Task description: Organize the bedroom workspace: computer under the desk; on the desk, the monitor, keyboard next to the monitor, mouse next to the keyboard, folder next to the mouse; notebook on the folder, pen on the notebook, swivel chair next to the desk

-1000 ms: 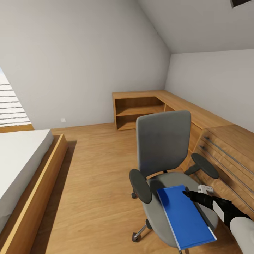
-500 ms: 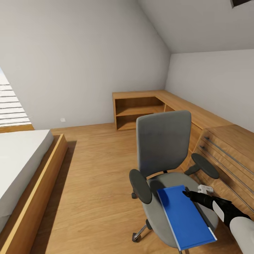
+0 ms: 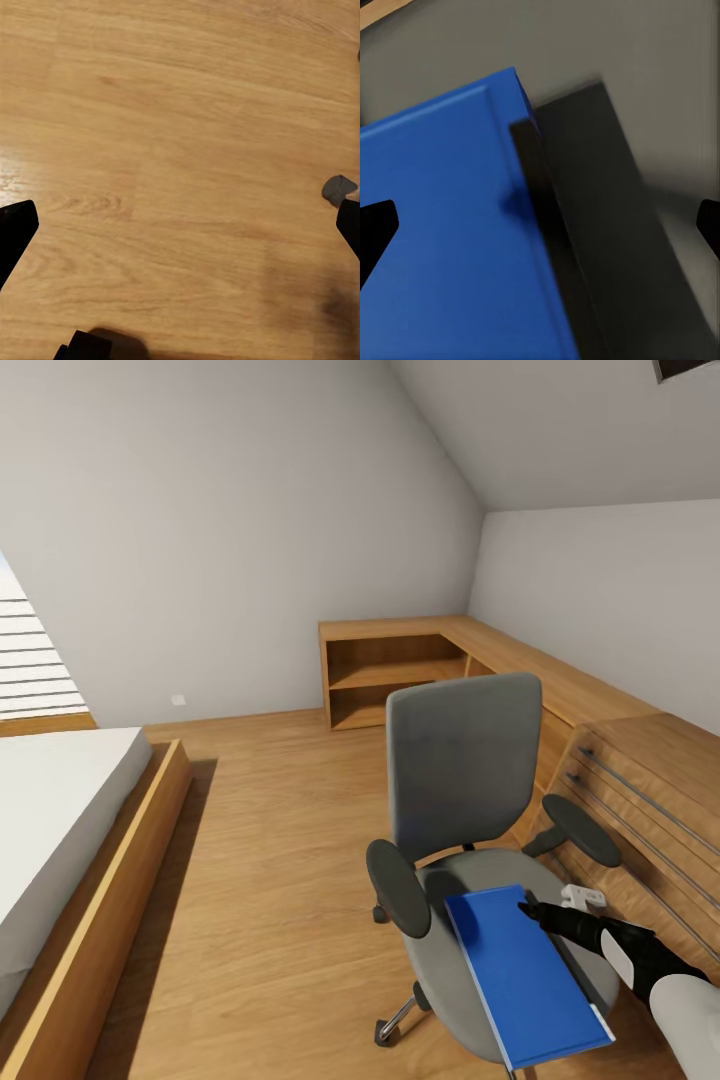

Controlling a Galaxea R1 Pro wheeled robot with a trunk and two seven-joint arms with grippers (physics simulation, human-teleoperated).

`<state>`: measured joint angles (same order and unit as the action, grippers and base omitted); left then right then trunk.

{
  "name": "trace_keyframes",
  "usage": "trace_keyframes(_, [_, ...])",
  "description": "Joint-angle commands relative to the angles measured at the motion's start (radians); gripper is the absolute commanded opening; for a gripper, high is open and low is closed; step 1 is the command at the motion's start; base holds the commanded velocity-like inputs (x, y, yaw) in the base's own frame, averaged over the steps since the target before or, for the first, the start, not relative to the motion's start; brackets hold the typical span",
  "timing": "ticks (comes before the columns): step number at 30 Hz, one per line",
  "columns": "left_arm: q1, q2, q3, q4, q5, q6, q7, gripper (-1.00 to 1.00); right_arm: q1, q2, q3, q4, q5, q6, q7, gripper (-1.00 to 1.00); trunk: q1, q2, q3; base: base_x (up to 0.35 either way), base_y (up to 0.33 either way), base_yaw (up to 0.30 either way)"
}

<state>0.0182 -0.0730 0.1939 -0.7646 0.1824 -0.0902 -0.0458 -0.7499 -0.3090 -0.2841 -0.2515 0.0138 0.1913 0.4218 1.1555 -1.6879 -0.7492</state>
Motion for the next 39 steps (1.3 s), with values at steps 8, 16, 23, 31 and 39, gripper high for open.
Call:
trace_keyframes(8, [0.0,-0.001,0.003,-0.001,0.011,0.0,-0.005,1.0,0.0,0.001,-0.008,-0.002,0.001,0.008,0.003,1.0,0.0,0.0,-0.001,0.0,0.0,0.0])
trace_keyframes(16, [0.0,-0.001,0.004,-0.001,0.011,0.0,-0.005,1.0,0.0,0.001,-0.007,-0.001,0.0,0.007,0.007,1.0,0.0,0.0,-0.001,0.0,0.0,0.0])
trace_keyframes(23, [0.0,-0.001,0.004,-0.002,0.011,0.0,-0.004,1.0,0.0,0.001,-0.006,0.0,0.0,0.007,0.008,1.0,0.0,0.0,-0.001,0.0,0.0,0.0])
trace_keyframes(31, [0.0,-0.001,0.004,-0.004,0.013,0.0,0.004,1.0,0.0,0.001,-0.006,0.0,0.001,0.007,0.008,1.0,0.011,-0.021,-0.01,0.0,0.0,0.0])
trace_keyframes(39, [0.0,-0.001,0.004,-0.004,0.014,0.0,0.006,1.0,0.0,0.001,-0.006,0.001,0.002,0.008,0.008,1.0,0.038,-0.07,-0.032,0.0,0.0,0.0])
